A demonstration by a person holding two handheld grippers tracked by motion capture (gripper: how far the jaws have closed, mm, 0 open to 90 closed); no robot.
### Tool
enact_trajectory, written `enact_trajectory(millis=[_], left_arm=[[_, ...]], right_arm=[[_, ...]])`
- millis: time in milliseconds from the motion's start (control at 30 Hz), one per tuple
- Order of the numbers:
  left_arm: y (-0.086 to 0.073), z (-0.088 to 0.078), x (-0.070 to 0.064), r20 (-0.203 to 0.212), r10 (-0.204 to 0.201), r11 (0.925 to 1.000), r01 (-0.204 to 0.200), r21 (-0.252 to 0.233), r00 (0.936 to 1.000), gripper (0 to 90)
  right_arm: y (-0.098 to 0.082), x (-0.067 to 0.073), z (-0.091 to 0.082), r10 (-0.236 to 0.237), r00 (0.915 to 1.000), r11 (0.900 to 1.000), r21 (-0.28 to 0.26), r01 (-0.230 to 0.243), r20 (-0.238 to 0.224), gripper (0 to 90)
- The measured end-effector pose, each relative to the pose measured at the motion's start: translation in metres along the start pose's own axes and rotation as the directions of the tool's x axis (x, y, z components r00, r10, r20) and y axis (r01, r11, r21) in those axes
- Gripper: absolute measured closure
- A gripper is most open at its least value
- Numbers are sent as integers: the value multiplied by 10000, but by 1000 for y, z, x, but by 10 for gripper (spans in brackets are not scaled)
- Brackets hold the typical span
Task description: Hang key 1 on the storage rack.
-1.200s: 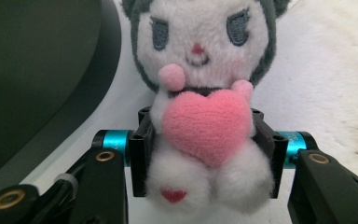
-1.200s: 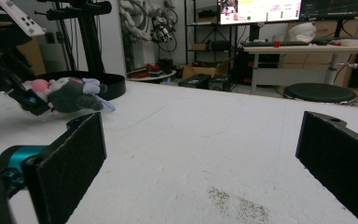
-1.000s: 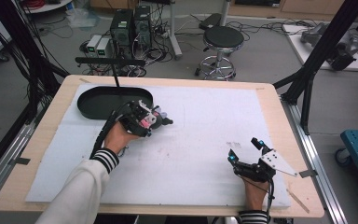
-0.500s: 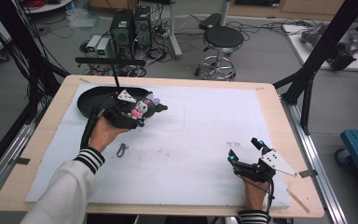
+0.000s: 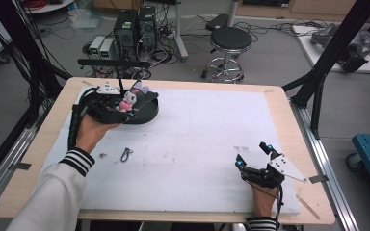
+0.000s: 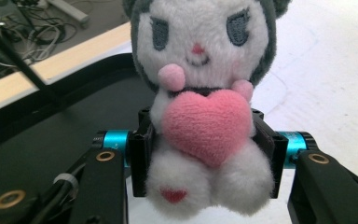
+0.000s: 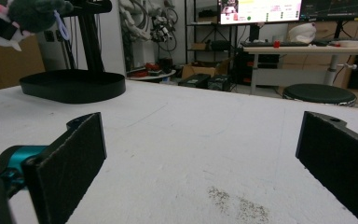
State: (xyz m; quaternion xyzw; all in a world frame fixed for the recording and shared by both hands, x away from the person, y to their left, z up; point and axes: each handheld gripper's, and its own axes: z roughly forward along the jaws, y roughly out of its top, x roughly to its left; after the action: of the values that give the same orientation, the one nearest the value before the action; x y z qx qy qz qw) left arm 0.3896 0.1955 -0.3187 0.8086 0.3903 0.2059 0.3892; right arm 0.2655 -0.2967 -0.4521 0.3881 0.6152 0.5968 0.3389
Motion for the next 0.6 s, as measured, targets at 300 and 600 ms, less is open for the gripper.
enact_trajectory(millis=[300, 600], left_arm=[[2, -18, 20, -585, -344, 9988, 322, -377, 9977, 515], [6, -29, 38, -1024, -800, 9946, 726, -738, 9915, 515]], right_arm=[[0, 1, 0, 35, 10000, 10000, 31, -35, -3, 8], [0, 1, 0, 30, 10000, 10000, 32, -30, 6, 8]])
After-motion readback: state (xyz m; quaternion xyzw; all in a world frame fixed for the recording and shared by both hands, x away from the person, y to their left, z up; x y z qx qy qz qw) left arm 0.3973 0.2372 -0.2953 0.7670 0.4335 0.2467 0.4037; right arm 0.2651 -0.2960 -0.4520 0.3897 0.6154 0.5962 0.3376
